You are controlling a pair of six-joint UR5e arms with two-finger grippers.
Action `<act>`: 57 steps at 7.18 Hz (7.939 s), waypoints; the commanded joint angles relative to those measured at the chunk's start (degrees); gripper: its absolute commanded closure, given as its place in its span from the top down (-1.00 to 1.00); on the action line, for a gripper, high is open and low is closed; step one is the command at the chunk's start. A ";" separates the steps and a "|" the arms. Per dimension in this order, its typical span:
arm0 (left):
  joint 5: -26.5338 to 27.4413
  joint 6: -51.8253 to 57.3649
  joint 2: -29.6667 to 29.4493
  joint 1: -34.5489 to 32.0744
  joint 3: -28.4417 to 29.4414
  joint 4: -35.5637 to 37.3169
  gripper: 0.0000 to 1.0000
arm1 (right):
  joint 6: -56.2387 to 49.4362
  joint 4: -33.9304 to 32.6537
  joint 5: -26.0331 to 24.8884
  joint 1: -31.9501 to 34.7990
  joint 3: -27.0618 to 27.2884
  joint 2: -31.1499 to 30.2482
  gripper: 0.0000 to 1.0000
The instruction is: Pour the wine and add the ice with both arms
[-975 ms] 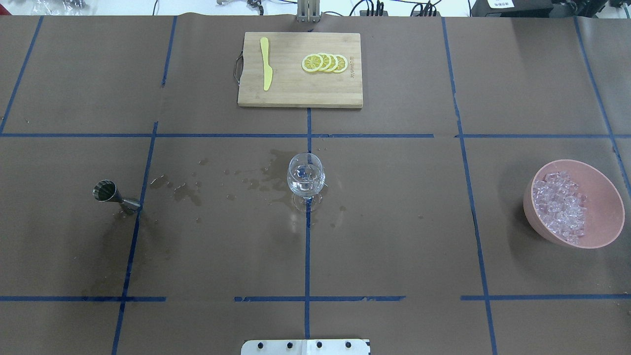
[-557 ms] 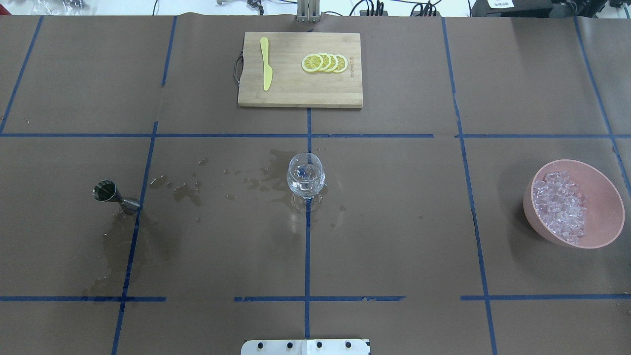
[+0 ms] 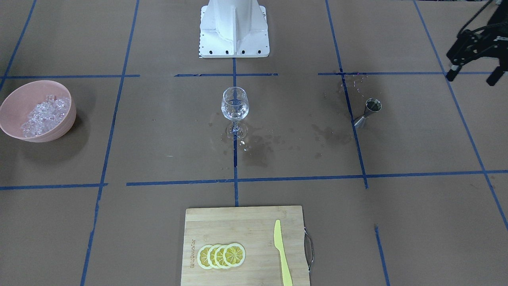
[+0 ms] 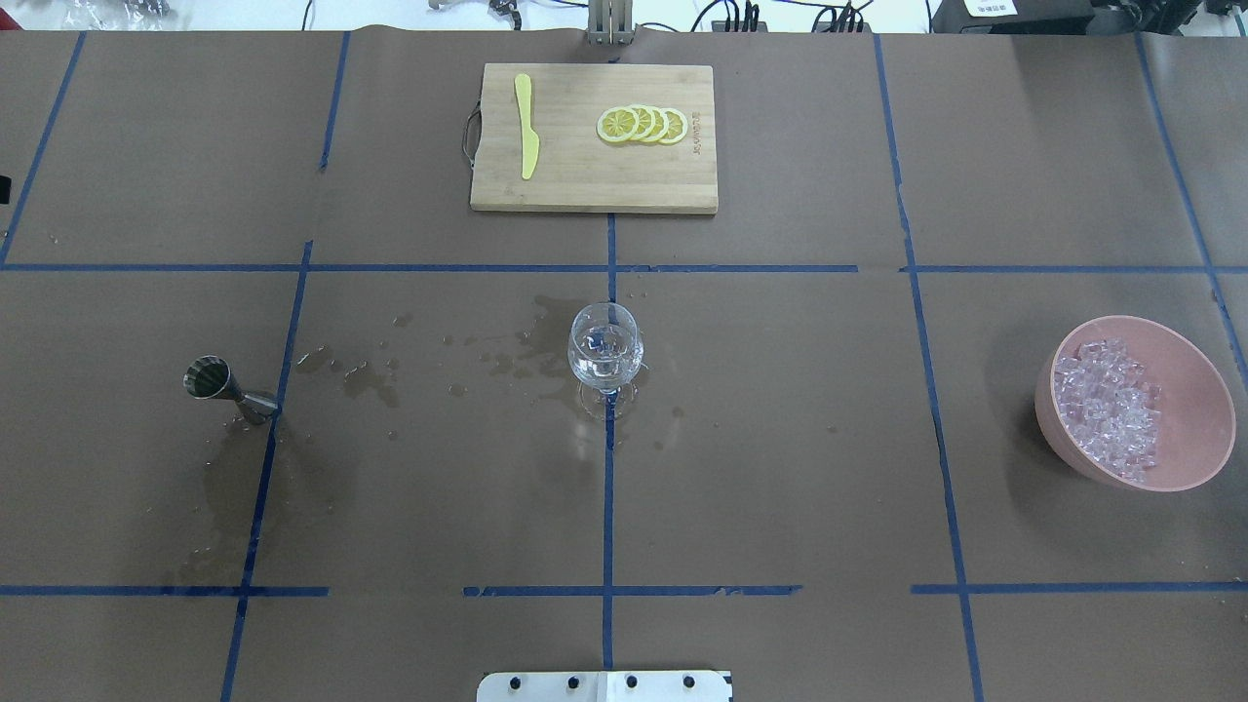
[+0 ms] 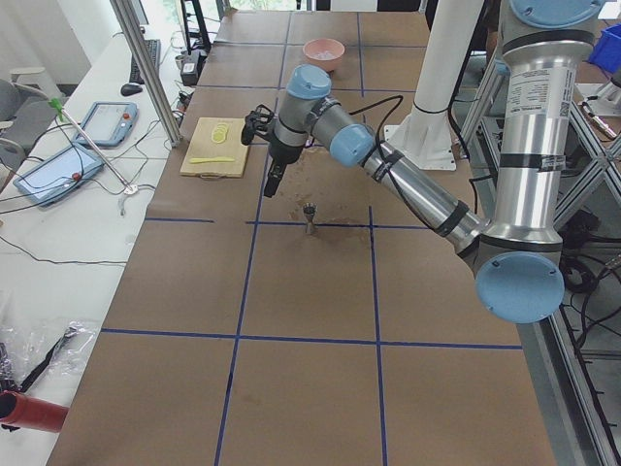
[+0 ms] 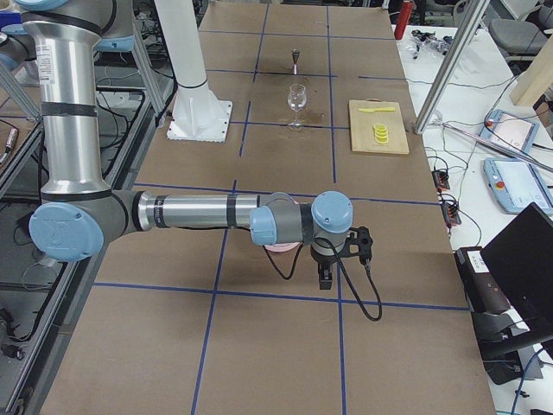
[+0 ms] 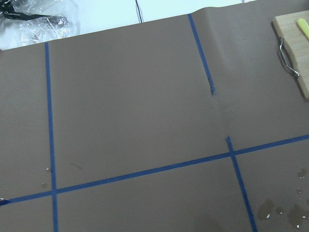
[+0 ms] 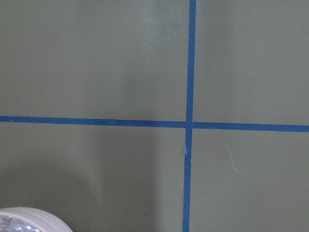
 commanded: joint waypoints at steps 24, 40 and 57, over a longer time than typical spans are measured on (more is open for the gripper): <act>93.19 -75.06 6.24 64.29 16.02 4.22 0.95 | 37.11 -0.95 -0.56 -14.39 22.77 -4.10 1.00; 95.57 -74.53 -3.25 57.25 27.27 4.31 0.73 | 37.11 -0.95 -2.84 -15.80 23.12 -4.19 1.00; 95.48 -76.29 -2.02 58.66 27.10 4.40 -0.49 | 37.02 -0.77 -3.02 -15.80 23.04 -4.54 1.00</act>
